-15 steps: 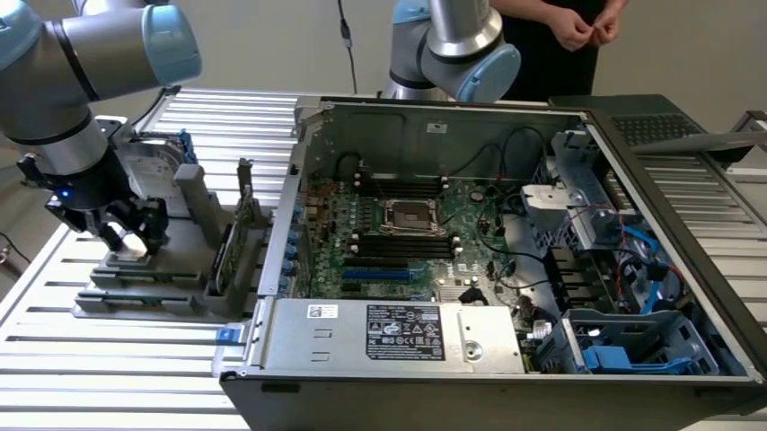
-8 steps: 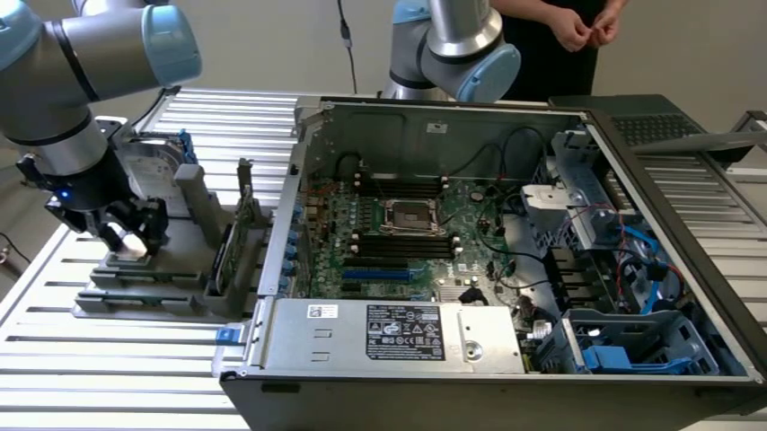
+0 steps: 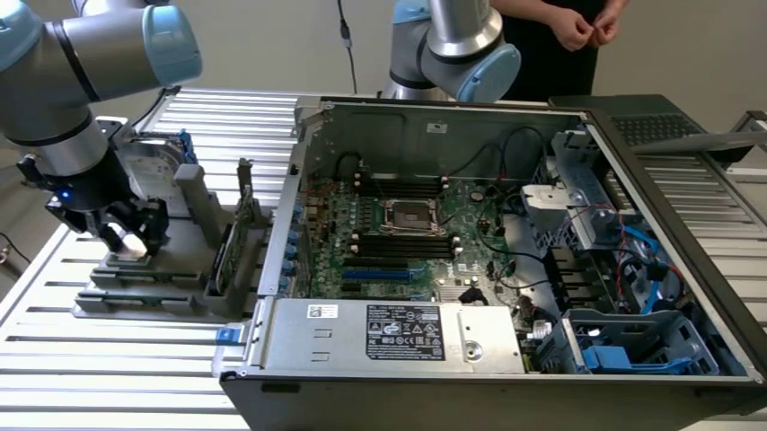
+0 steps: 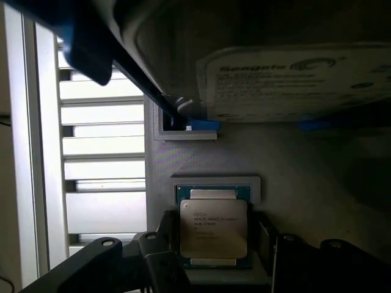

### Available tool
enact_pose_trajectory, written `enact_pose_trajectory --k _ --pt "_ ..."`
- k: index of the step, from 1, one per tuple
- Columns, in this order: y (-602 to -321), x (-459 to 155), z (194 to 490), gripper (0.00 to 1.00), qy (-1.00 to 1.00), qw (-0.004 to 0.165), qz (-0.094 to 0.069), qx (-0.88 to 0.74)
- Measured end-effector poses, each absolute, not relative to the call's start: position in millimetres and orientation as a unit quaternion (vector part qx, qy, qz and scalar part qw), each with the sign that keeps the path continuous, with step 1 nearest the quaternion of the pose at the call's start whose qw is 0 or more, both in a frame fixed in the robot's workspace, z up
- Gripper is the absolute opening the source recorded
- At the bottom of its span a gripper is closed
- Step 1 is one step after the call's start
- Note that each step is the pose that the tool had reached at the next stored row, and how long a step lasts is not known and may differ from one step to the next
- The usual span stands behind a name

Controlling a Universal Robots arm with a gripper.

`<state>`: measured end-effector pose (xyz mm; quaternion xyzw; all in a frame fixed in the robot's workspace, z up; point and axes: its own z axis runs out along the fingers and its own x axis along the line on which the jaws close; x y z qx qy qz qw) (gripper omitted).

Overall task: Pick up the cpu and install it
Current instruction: 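Pick up the cpu and move it towards the insertion slot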

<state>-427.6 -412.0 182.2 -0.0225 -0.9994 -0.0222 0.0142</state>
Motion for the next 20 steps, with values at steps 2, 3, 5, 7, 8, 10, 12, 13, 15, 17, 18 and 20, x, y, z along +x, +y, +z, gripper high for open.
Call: enact_pose_trajectory --k 2,3,5,7,8,10,12,13,15,17,18,20 --pt "-412.0 -427.6 182.5 0.62 -0.999 0.014 -0.022 -0.023" --pt "-412.0 -427.6 182.6 0.62 -0.999 0.014 -0.022 -0.023" --pt "-412.0 -427.6 183.1 0.62 -0.999 0.014 -0.022 -0.023" --pt "-412.0 -427.5 183.3 0.62 -0.999 0.014 -0.022 -0.023" --pt "-412.0 -427.6 183.4 0.62 -0.999 0.014 -0.022 -0.023" --pt "-412.0 -427.6 183.5 0.62 -0.999 0.014 -0.022 -0.023" --pt "-412.0 -427.6 183.6 0.62 -0.999 0.014 -0.022 -0.023" --pt "-412.0 -427.6 183.6 0.62 -0.999 0.014 -0.022 -0.023" --pt "-412.0 -427.6 183.6 0.62 -0.999 0.014 -0.022 -0.023" --pt "-412.0 -427.6 183.6 0.60 -0.999 0.014 -0.022 -0.023" --pt "-412.0 -427.6 183.7 0.60 -0.999 0.014 -0.022 -0.023" --pt "-412.0 -427.6 183.8 0.55 -0.999 0.014 -0.022 -0.023"
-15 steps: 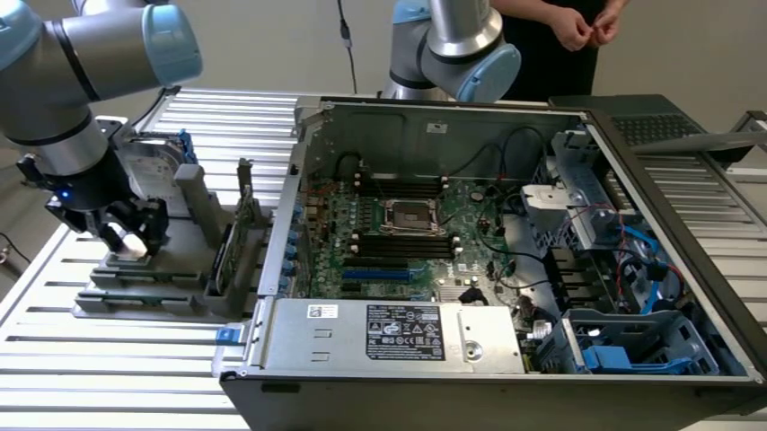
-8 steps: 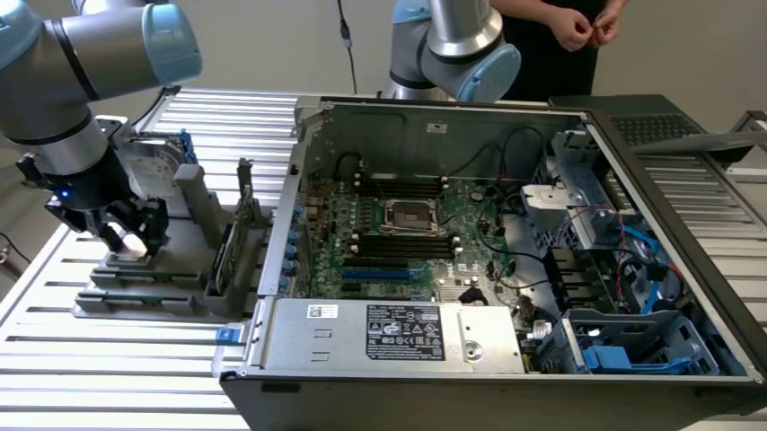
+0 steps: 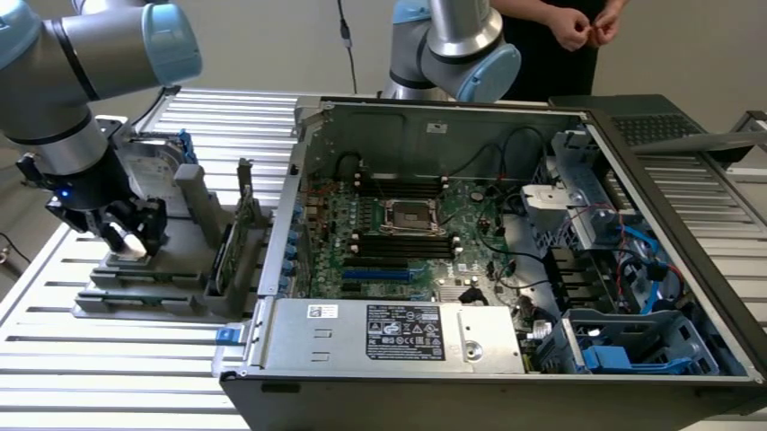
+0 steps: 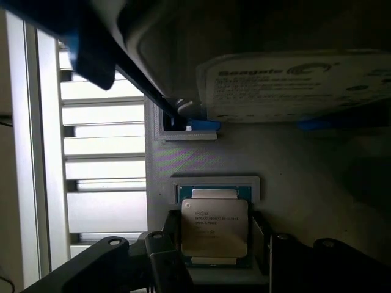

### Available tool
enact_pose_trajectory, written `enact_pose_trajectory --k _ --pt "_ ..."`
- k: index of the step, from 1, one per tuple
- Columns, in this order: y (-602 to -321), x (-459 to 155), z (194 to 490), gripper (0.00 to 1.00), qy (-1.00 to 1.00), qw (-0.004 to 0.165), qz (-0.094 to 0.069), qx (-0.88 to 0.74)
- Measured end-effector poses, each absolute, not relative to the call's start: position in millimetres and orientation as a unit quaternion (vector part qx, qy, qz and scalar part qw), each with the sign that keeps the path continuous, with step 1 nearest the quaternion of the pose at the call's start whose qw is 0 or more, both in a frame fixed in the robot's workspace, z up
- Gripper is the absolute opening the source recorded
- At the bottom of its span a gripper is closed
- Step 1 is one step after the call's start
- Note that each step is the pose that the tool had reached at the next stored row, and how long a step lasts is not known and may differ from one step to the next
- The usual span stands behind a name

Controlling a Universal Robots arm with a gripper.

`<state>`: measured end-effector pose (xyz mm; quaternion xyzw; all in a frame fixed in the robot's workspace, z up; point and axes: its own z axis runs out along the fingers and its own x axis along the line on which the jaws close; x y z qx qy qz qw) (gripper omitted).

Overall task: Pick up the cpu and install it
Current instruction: 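Pick up the cpu and move it towards the insertion slot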

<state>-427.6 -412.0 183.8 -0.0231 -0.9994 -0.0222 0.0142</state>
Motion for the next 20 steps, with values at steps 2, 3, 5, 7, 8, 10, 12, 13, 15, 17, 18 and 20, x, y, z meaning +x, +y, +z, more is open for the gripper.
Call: enact_pose_trajectory --k 2,3,5,7,8,10,12,13,15,17,18,20 --pt "-412 -428 184 0.55 -0.999 0.014 -0.022 -0.023" --pt "-412 -428 185 0.55 -0.999 0.014 -0.022 -0.023" --pt "-412 -428 186 0.55 -0.999 0.014 -0.022 -0.023" --pt "-412 -428 190 0.55 -0.999 0.014 -0.022 -0.023" --pt "-412 -428 194 0.55 -0.999 0.014 -0.022 -0.023" --pt "-412 -428 202 0.55 -0.999 0.014 -0.022 -0.023" --pt "-412 -428 212 0.55 -0.999 0.014 -0.022 -0.023" --pt "-412 -428 216 0.55 -0.999 0.014 -0.022 -0.023" --pt "-412 -428 225 0.55 -0.999 0.014 -0.022 -0.023" --pt "-412 -428 234 0.55 -0.999 0.014 -0.022 -0.023" --pt "-412 -428 239 0.55 -0.999 0.014 -0.022 -0.023" --pt "-412 -428 248 0.55 -0.999 0.014 -0.022 -0.023"
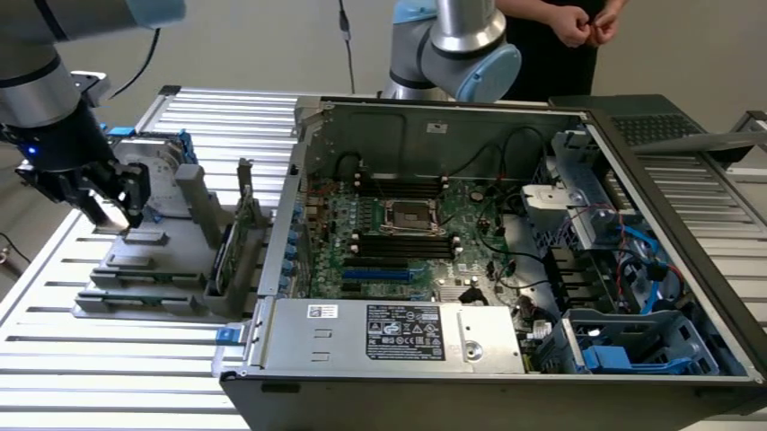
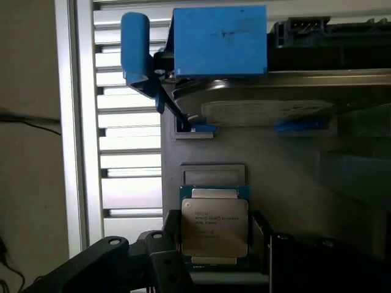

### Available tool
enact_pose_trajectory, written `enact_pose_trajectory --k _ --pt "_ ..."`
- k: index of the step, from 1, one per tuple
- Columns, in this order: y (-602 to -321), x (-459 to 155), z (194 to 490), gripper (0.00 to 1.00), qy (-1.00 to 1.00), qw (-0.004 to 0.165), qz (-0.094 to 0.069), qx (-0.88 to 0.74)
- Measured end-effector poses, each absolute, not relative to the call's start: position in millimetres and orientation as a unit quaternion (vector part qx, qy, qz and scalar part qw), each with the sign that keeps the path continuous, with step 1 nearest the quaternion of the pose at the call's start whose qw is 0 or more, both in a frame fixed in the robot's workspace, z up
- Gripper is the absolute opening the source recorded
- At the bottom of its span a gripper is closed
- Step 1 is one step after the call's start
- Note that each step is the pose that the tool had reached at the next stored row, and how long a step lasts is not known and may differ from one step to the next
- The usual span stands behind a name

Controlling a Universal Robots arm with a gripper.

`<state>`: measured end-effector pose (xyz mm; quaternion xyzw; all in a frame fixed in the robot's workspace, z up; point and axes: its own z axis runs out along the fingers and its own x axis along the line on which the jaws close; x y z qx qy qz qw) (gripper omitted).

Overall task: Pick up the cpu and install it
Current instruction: 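Pick up the cpu and move it towards the insertion slot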

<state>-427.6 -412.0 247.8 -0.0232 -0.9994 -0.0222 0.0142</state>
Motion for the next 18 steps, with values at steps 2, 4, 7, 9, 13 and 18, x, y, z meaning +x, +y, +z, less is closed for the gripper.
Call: enact_pose_trajectory --k 2,4,7,9,13,18 --pt "-412 -428 257 0.55 -0.999 0.014 -0.022 -0.023" --pt "-412 -427 266 0.55 -0.999 0.014 -0.022 -0.023" --pt "-412 -425 280 0.55 -0.999 0.014 -0.022 -0.023" --pt "-412 -422 289 0.55 -0.999 0.014 -0.022 -0.023" --pt "-412 -408 307 0.55 -0.999 0.015 -0.022 -0.023" --pt "-412 -386 327 0.55 -0.999 0.019 -0.023 -0.023"
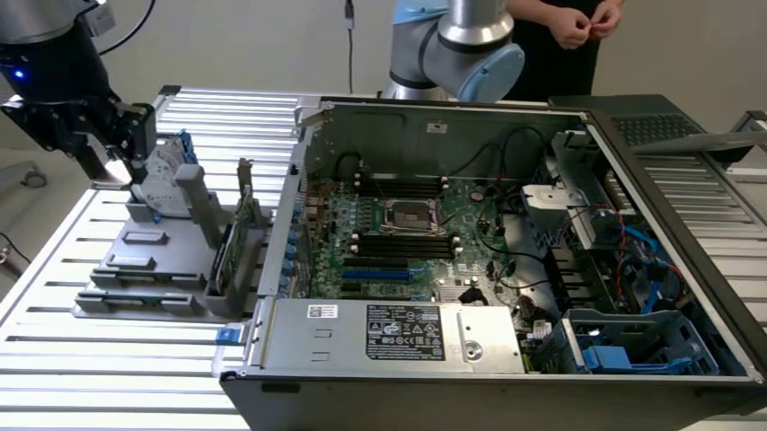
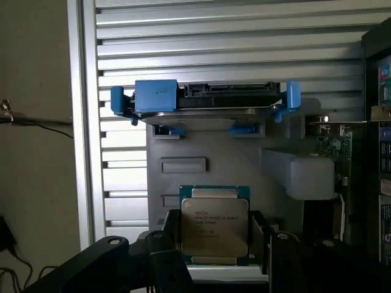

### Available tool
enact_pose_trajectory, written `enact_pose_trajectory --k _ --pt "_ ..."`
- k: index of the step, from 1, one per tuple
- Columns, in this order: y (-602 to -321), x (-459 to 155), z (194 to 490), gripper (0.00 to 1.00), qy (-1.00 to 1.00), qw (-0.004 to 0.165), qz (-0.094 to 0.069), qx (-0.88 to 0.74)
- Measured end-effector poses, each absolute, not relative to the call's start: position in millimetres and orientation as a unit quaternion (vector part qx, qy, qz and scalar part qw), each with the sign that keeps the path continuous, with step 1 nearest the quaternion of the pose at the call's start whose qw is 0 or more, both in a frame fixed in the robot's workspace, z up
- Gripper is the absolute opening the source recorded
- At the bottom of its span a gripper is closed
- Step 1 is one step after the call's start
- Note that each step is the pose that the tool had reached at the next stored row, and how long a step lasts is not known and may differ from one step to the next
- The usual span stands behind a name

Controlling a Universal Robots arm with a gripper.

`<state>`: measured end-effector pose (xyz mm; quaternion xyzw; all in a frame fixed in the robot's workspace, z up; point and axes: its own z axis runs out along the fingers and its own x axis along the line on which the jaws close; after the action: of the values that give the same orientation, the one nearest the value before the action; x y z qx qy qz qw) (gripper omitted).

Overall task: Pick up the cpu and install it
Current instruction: 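Pick up the cpu and move it towards the insertion slot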

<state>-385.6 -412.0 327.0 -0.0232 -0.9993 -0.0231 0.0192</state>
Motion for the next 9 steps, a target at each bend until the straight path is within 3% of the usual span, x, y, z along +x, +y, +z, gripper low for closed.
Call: enact_pose_trajectory --k 9 --pt "-412 -345 346 0.55 -0.999 0.031 -0.024 -0.023"
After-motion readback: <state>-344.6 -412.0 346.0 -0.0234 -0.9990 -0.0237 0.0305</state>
